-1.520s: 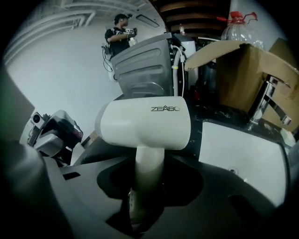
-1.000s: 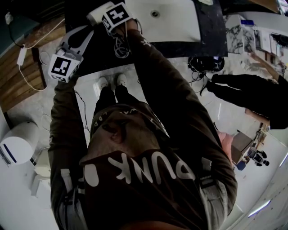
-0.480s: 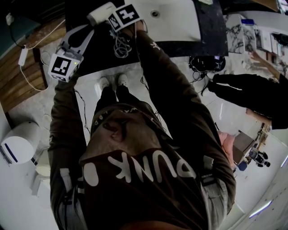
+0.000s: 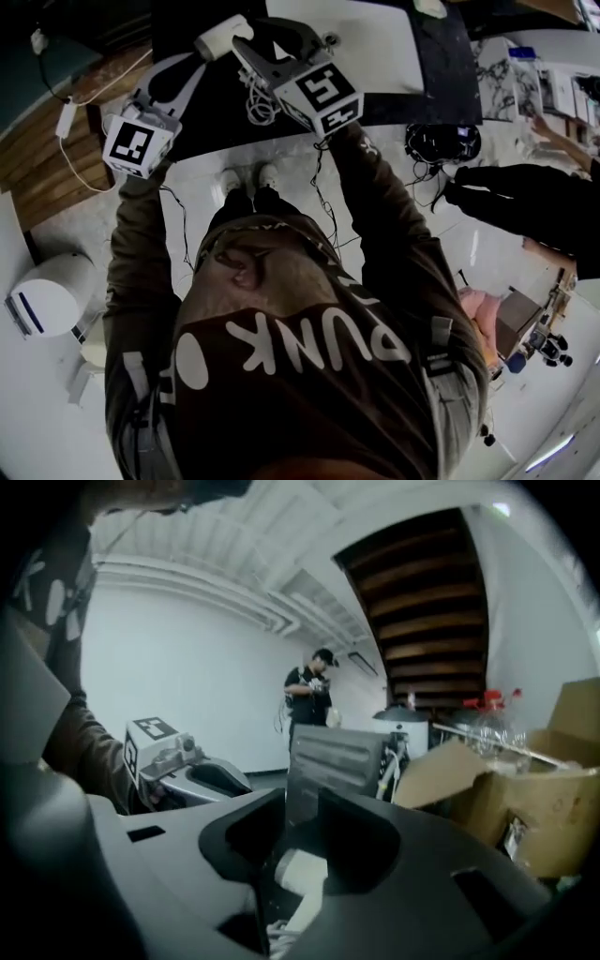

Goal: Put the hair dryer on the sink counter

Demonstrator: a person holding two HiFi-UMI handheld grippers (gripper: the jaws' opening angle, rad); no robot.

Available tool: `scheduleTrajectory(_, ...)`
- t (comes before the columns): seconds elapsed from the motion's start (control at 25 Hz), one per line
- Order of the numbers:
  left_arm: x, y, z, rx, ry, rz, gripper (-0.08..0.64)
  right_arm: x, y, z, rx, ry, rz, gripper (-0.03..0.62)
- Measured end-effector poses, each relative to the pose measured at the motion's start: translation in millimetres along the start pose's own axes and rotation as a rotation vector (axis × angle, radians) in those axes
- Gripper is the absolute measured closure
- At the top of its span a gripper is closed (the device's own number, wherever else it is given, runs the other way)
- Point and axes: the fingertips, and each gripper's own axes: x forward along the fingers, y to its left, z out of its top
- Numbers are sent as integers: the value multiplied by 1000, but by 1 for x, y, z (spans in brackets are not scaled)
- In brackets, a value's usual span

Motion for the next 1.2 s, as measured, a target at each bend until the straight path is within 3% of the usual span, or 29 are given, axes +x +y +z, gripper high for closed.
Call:
scheduleTrajectory(0.16,-13,-4,35,-55,-24,12,505,-20,29,39,-83,-202,25,504)
scheduleTrajectory(0.36,-25,-18,71,-70,-47,7,506,-41,44,59,-104,-311,13,581)
scheduleTrajectory(0.56,-32,-30,90,-51,-63,-8,506,-50,53,66,-79,-341,24,581)
scheduleTrajectory(1.2,-27,-29,95,-51,-76,-6,506,-53,47,55,-81,-314,22,584)
